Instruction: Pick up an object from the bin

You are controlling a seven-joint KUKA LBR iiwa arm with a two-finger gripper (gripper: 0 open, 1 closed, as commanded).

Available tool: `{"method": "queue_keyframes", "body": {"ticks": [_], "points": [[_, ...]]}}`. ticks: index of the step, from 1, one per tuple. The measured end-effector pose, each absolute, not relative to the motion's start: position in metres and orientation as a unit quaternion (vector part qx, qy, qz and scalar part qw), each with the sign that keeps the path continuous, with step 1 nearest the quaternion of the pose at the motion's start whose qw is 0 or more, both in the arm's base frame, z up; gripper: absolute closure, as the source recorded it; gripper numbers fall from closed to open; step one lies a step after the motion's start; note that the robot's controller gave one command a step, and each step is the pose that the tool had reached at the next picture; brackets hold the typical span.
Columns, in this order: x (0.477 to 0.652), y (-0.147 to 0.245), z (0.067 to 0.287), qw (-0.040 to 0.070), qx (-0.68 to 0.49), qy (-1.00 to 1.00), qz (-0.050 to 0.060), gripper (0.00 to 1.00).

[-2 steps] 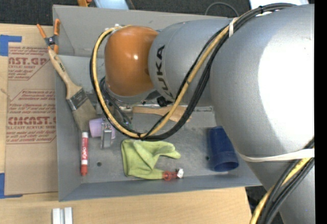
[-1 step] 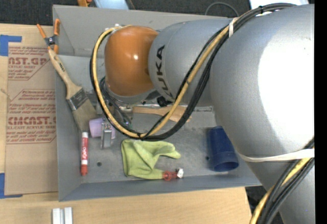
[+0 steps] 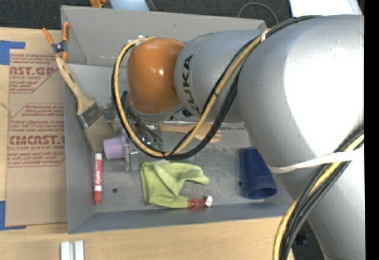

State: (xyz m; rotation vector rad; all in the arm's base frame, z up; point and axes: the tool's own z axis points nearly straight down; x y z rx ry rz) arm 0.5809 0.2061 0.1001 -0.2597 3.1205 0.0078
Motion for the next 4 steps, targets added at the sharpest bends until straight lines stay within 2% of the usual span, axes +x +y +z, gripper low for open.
{"method": "queue_keyframes", "body": {"ticks": [1,2,3,4], "points": [[0.570,0.176,0.089,0.000,-0.031,1.000,0.002,0.00],[0.562,0.162,0.083,0.001,0.057,0.998,0.001,0.00],[0.541,0.169,0.077,0.002,-0.062,0.998,0.001,0.00],[0.515,0.166,0.070,0.001,0.080,0.997,0.001,1.00]]}}
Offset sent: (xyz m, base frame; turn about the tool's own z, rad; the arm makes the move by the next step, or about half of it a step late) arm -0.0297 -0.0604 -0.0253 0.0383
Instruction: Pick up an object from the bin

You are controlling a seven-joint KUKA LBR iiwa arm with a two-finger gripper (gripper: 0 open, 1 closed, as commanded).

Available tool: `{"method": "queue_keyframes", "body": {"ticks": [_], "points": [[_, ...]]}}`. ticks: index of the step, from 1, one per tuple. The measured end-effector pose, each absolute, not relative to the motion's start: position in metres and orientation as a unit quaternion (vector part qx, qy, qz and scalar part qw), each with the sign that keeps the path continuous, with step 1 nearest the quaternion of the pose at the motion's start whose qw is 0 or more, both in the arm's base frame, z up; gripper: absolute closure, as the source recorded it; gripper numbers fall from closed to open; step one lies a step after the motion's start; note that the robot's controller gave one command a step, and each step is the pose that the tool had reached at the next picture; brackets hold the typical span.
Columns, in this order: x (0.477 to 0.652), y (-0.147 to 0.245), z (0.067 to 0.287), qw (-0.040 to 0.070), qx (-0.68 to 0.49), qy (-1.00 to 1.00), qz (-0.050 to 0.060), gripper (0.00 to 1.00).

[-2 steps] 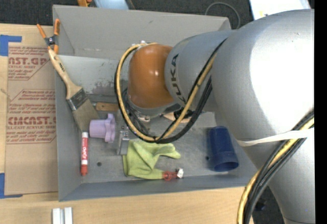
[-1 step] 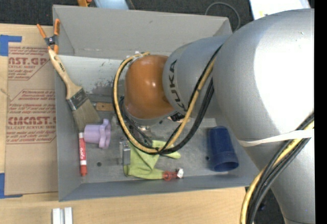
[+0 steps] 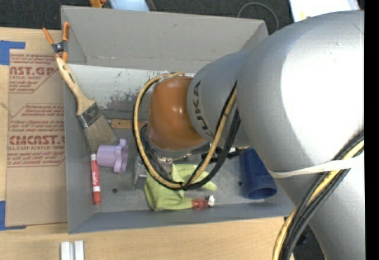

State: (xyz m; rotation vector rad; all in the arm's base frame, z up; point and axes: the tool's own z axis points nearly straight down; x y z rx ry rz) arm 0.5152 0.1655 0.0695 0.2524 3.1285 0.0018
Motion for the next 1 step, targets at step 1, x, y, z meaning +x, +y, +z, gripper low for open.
{"method": "queue_keyframes", "body": {"ticks": [1], "points": [[0.5152,0.1655,0.0695,0.001,0.080,0.997,0.001,1.00]]}}
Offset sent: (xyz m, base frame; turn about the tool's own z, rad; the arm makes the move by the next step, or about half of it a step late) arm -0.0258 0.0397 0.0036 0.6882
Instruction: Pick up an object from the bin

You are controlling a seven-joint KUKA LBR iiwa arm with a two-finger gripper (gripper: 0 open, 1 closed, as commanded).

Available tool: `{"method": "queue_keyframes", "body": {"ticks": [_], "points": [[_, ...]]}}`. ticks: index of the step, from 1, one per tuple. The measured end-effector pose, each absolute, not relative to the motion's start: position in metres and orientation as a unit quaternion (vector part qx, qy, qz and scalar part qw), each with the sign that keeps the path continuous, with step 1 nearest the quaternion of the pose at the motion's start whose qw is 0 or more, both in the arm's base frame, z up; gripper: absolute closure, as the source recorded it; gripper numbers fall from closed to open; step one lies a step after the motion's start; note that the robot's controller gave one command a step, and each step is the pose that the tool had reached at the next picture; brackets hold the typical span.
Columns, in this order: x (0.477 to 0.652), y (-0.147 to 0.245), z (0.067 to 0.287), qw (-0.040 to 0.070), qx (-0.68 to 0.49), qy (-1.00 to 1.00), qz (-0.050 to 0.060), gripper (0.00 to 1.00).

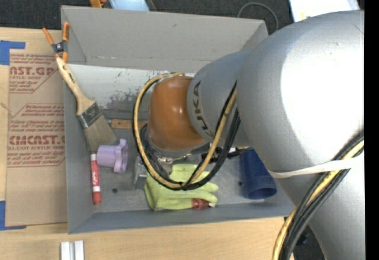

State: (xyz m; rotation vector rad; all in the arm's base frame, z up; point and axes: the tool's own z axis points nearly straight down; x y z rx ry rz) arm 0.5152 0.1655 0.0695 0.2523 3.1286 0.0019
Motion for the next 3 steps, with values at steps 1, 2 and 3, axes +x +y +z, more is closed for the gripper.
{"method": "queue_keyframes", "body": {"ticks": [1,2,3], "points": [[0.507,0.177,0.070,0.001,0.198,0.980,0.000,1.00],[0.495,0.196,0.070,0.000,0.270,0.963,0.000,1.00],[0.507,0.214,0.070,0.001,0.116,0.993,0.000,1.00]]}}
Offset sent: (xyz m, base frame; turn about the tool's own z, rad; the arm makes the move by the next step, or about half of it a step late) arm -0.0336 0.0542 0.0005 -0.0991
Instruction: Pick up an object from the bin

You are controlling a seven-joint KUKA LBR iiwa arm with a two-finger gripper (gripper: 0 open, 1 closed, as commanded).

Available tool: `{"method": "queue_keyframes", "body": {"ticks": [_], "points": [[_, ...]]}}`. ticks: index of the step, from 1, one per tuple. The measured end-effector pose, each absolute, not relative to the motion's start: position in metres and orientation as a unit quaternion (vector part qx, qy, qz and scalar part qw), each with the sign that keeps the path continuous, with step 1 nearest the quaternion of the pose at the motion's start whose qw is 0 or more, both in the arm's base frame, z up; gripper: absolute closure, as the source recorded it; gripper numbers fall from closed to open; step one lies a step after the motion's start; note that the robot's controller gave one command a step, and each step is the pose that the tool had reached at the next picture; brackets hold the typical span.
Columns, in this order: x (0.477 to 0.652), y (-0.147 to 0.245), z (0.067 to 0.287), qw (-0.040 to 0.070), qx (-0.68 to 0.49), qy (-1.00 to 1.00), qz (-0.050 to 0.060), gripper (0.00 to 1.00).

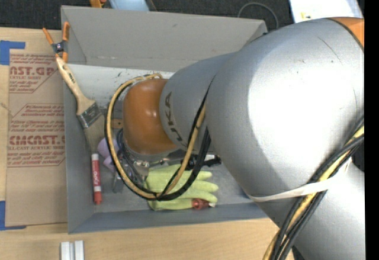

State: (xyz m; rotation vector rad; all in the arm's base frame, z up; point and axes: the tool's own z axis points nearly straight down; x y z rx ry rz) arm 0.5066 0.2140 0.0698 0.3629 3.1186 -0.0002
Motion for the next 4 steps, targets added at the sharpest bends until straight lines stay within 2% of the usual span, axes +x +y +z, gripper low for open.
{"method": "queue_keyframes", "body": {"ticks": [1,2,3,4], "points": [[0.547,0.225,0.072,-0.001,0.222,0.975,-0.001,1.00],[0.560,0.231,0.072,-0.002,0.242,0.970,-0.001,1.00],[0.555,0.189,0.070,-0.002,0.118,0.993,0.000,1.00],[0.530,0.182,0.070,-0.001,0.114,0.994,-0.001,1.00]]}}
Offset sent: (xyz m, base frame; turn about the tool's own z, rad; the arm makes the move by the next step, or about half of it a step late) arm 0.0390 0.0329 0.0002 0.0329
